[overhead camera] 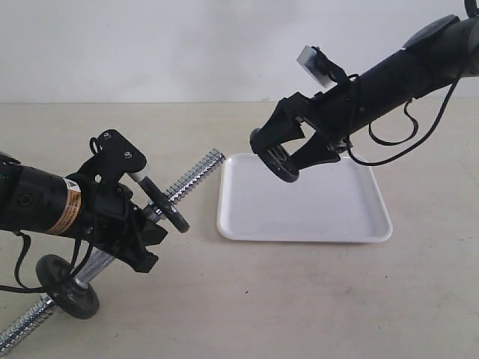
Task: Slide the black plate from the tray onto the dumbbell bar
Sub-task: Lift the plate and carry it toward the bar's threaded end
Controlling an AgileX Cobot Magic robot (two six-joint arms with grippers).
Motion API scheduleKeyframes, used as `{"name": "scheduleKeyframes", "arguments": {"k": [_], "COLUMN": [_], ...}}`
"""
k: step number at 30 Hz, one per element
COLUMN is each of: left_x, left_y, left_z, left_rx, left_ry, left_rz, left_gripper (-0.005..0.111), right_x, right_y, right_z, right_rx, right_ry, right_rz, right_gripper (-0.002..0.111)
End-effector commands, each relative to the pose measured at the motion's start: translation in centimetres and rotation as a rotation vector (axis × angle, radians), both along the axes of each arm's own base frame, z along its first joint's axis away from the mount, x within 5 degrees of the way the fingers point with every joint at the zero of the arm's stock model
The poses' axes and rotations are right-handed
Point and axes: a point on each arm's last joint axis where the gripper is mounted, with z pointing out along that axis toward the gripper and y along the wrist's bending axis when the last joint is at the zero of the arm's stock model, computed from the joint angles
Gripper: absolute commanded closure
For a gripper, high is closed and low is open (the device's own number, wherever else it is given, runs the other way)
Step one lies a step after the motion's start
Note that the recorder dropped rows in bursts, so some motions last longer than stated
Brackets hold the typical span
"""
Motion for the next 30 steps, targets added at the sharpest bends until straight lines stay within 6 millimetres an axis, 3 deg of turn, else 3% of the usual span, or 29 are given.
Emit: {"name": "scheduleKeyframes", "arguments": {"k": [1,22,30], "left_x": [0.4,0.2,0.2], "left_y": [-0.4,-0.8,-0.9], "left_z": [1.8,2.0,2.0], "left_rx": [-0.054,-0.052,-0.037], "left_ry": [-0.052,-0.089,-0.109], "left_rz": [-0.001,-0.107,-0.133], "left_gripper": [0.102,0.102,0.102], "right_x": [0.2,0.3,-0.3], "right_y": [0.3,0.3,2.0], "right_z": [2.6,2.8,2.8], "right_rx": [0.171,0.193,0.185], "right_ry": [-0.062,0.058,0.112], "right_rz": [-0.023,-0.105,-0.091], "right_gripper": [0.108,0.108,0.108]}}
